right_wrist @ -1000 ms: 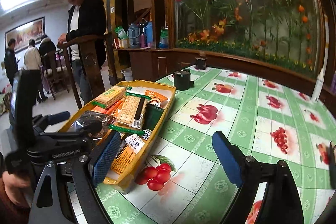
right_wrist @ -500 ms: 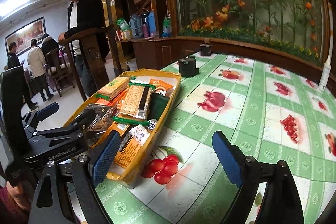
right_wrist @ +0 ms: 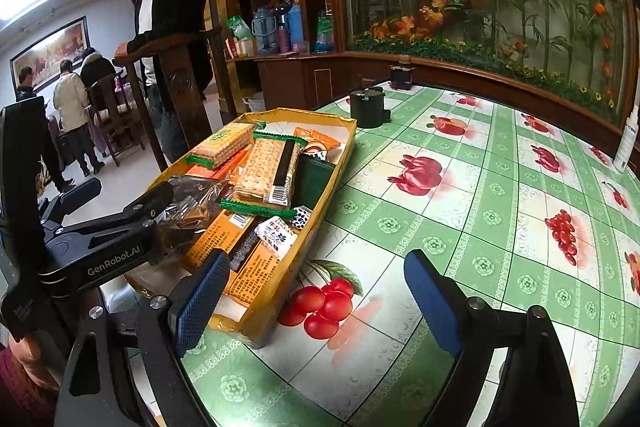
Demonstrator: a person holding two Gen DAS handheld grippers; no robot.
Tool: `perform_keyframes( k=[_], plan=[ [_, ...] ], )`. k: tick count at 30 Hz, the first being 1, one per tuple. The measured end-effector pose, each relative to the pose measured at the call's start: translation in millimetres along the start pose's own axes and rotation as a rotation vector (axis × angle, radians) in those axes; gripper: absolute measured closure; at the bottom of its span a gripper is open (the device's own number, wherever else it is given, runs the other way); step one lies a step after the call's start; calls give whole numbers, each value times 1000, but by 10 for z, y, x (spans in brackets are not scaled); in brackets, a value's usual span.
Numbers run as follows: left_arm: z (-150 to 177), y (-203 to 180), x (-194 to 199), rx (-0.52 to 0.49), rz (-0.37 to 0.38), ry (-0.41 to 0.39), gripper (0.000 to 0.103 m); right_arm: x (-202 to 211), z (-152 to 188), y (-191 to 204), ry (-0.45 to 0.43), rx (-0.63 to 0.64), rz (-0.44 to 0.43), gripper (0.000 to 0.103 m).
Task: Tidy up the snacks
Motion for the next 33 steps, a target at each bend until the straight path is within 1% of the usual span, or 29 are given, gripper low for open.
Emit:
perform_keyframes(
  k=[7,33],
  plan=[
    [14,-5,3,-4,2,9,0,-16,18,-11,16,-16,-3,11],
    [63,6,-47,1,4,25,0,20,5,-13,15,-14,10,11]
  ],
)
Point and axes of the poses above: each gripper's, at about its wrist camera, not at the fingertips, and x roughly against the way its jaws point, y to its left, z to its underside, the point moved 6 cm from there along -x, roughly the way its jaws point, and after that the axes turned 4 degrees about -y, right-handed, at the moved point
